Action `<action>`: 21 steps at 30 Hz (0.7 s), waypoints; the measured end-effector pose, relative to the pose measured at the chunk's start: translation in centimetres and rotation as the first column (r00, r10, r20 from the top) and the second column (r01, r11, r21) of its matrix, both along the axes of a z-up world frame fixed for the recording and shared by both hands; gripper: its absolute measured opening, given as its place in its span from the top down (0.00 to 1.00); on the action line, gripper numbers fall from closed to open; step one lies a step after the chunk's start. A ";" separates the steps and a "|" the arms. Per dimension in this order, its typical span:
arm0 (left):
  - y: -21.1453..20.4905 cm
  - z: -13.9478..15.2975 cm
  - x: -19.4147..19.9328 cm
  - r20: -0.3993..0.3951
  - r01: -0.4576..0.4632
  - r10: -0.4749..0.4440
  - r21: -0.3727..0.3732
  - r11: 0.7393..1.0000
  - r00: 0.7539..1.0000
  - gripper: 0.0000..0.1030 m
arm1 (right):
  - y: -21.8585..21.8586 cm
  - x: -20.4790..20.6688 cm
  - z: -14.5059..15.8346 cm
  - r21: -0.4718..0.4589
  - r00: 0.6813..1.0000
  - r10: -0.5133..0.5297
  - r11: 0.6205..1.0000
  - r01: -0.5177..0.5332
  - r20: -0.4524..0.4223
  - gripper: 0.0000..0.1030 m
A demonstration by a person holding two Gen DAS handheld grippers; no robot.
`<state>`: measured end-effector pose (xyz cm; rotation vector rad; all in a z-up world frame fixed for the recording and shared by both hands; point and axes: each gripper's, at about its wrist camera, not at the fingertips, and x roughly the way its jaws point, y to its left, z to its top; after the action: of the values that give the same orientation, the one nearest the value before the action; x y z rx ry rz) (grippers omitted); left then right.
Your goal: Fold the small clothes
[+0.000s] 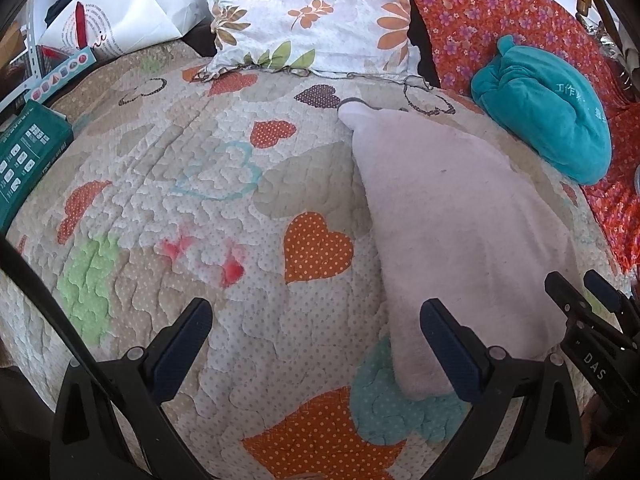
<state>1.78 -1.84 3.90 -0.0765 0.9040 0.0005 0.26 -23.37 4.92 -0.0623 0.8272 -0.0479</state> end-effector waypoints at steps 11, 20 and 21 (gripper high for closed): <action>0.3 -0.3 0.2 -0.019 -0.007 0.007 -0.013 1.000 1.000 0.00 | 0.5 -0.1 -0.1 -0.002 1.000 0.022 1.000 -0.022 -0.001 0.24; 0.5 -0.6 0.4 -0.029 -0.009 0.008 -0.022 1.000 1.000 0.00 | 0.4 -0.1 -0.2 0.001 1.000 0.022 1.000 -0.022 0.000 0.23; 0.5 -0.6 0.3 -0.029 -0.010 0.010 -0.022 1.000 1.000 0.00 | 0.4 -0.1 -0.2 0.002 1.000 0.022 1.000 -0.022 -0.001 0.23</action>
<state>2.11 -1.33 3.29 -0.1019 0.9325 0.0008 0.16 -22.93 4.76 -0.0699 0.8270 -0.0262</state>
